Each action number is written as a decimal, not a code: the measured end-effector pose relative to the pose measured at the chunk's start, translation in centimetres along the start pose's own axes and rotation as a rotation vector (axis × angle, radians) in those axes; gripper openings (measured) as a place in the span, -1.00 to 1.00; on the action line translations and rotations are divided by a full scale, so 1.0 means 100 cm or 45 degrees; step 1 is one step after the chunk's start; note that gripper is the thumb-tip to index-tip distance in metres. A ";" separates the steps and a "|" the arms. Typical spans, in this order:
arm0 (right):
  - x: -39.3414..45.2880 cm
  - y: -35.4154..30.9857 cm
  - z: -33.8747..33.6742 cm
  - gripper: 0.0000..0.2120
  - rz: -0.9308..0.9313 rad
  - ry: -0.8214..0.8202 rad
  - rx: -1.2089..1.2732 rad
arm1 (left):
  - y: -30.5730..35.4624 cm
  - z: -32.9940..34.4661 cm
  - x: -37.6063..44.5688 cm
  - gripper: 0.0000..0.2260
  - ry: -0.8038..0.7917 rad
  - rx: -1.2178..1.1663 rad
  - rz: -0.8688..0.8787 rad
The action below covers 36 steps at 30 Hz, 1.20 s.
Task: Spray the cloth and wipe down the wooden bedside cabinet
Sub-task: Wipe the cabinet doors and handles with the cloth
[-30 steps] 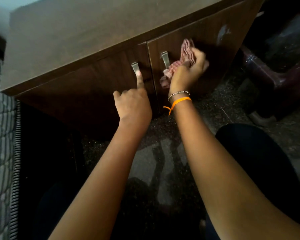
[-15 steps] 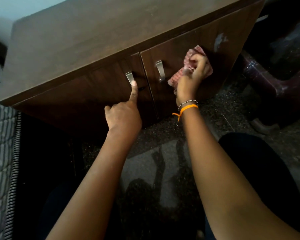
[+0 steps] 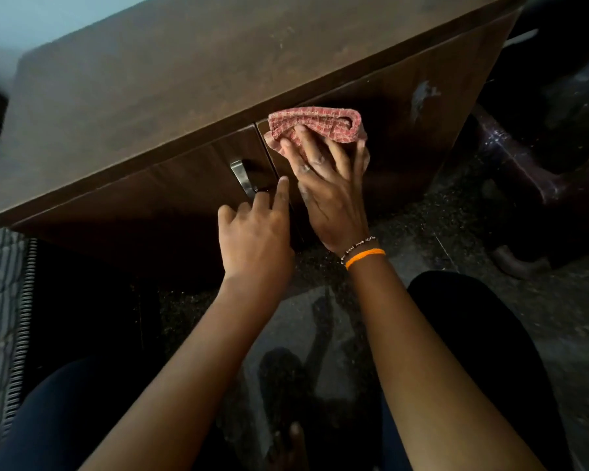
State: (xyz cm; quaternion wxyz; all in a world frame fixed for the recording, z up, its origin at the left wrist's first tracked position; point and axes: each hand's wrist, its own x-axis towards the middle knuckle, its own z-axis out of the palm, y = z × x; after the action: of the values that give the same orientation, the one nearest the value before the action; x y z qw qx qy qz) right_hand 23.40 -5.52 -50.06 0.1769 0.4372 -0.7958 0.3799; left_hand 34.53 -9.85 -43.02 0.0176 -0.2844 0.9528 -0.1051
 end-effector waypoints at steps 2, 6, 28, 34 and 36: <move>0.002 0.004 -0.006 -0.51 -0.004 -0.074 0.151 | -0.004 0.006 0.000 -0.33 -0.025 0.045 0.061; 0.006 0.002 -0.010 -0.46 0.098 0.000 0.443 | -0.016 0.011 0.000 -0.36 -0.032 0.047 0.051; 0.053 0.078 0.002 -0.43 0.872 0.653 0.581 | 0.012 0.018 0.022 -0.26 0.161 0.103 0.090; 0.025 0.030 0.015 -0.42 0.567 0.379 0.464 | 0.012 0.013 0.027 -0.26 0.149 0.095 0.138; 0.022 0.020 0.013 -0.44 0.358 0.210 0.312 | 0.012 0.012 0.028 -0.28 0.086 0.054 0.161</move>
State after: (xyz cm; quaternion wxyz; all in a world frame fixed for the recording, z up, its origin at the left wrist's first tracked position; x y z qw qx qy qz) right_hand 20.60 -7.07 -50.48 0.1323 0.3075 -0.7796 0.5294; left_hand 31.68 -10.63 -44.35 -0.0018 -0.2194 0.9664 -0.1335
